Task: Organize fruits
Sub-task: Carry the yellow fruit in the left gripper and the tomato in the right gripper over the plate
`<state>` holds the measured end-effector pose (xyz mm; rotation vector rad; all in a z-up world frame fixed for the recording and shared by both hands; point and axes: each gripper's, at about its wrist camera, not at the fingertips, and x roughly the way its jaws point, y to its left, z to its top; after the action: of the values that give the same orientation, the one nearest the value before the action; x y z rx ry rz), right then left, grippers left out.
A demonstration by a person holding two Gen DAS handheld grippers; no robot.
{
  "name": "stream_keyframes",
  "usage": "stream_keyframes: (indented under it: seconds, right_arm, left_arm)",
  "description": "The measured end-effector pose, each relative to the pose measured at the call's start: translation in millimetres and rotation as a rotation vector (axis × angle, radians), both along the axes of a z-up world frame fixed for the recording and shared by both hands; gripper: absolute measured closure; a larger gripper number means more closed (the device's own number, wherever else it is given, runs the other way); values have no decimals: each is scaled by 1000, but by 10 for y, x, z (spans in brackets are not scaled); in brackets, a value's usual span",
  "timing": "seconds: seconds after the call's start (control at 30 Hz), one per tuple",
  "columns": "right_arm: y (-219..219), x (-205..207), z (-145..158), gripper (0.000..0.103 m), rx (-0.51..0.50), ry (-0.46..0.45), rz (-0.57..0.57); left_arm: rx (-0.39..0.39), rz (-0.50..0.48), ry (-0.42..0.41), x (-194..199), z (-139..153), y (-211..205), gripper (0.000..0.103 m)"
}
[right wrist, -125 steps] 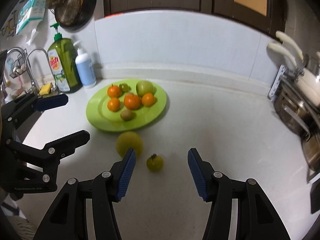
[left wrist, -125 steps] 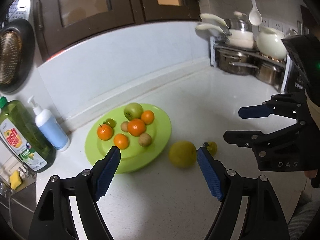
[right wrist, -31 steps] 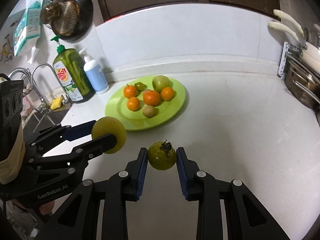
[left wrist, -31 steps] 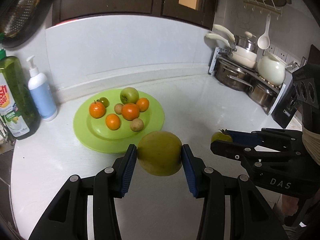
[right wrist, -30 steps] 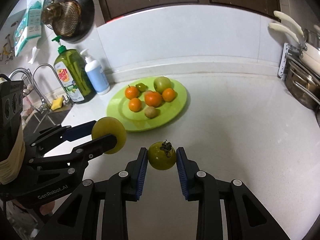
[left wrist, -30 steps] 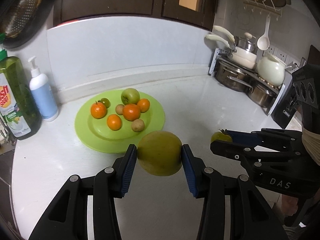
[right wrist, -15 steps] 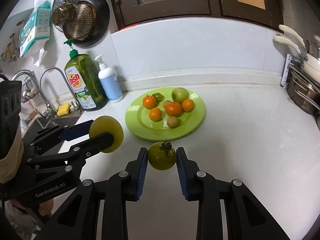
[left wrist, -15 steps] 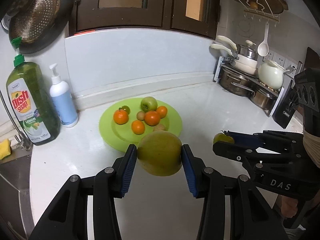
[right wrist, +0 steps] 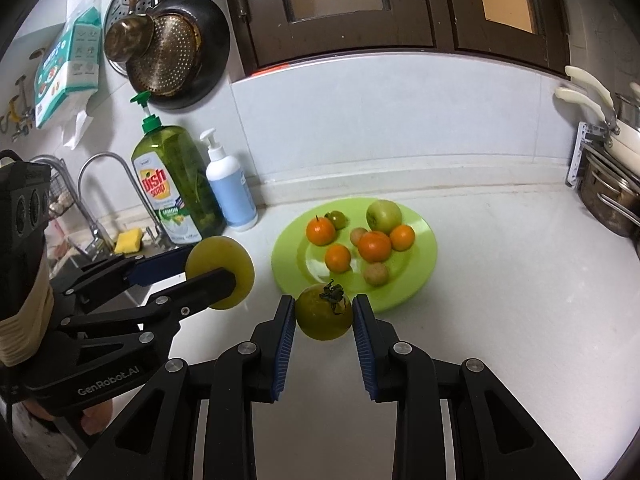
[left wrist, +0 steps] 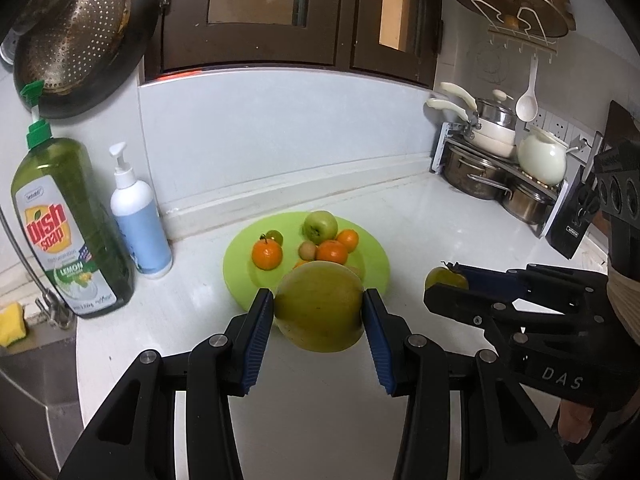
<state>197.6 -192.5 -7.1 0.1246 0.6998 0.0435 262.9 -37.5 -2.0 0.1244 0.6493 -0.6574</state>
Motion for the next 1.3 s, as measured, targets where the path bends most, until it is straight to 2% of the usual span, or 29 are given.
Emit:
stream_keyframes:
  seconds: [0.4,0.83,1.3]
  right_arm:
    - [29,486,-169,73,23,34,-71]
    - [-56,1043,-544,73,27,120,-109]
    - [-57,1257,-890,73,38,194,-119]
  left_arm:
    - [26,-51,10,530,-95,-56,58]
    - [93,-93,86,1095,-509,-163,58]
    - [143,-124,142,1311,-838,-351,58]
